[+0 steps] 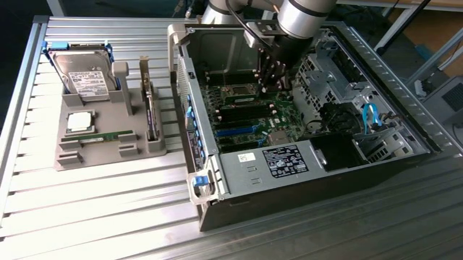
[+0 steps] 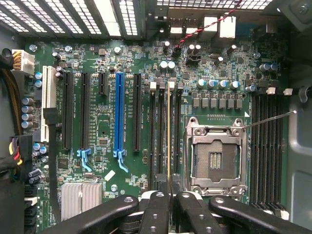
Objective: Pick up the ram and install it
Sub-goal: 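Insert the ram into the slot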
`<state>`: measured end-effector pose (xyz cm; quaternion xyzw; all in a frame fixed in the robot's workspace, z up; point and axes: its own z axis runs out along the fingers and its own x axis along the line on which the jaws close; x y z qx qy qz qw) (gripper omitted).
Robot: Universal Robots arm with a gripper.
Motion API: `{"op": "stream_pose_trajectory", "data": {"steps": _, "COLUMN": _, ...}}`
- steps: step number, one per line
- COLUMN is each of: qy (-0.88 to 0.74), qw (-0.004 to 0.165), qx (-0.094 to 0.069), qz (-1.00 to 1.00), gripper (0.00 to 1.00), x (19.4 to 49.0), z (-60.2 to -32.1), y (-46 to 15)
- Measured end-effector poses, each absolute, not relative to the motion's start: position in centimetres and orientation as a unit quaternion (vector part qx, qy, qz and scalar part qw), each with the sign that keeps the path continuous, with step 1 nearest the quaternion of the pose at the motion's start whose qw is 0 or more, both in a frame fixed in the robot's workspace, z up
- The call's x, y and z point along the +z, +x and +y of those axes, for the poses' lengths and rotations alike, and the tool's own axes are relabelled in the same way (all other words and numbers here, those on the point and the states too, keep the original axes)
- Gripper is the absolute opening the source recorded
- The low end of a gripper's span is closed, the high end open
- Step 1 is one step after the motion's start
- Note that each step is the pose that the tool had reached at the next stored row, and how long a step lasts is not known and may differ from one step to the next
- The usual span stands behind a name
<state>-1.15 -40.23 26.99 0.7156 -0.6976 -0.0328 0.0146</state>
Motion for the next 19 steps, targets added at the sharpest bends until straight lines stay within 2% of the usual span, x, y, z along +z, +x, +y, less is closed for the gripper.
{"op": "stream_pose_trajectory", "data": {"steps": 19, "qy": 0.716, "qw": 0.015, "qx": -0.033, "qz": -0.697, "gripper": 0.12, "x": 26.65, "z": -40.97, "y": -1.15}}
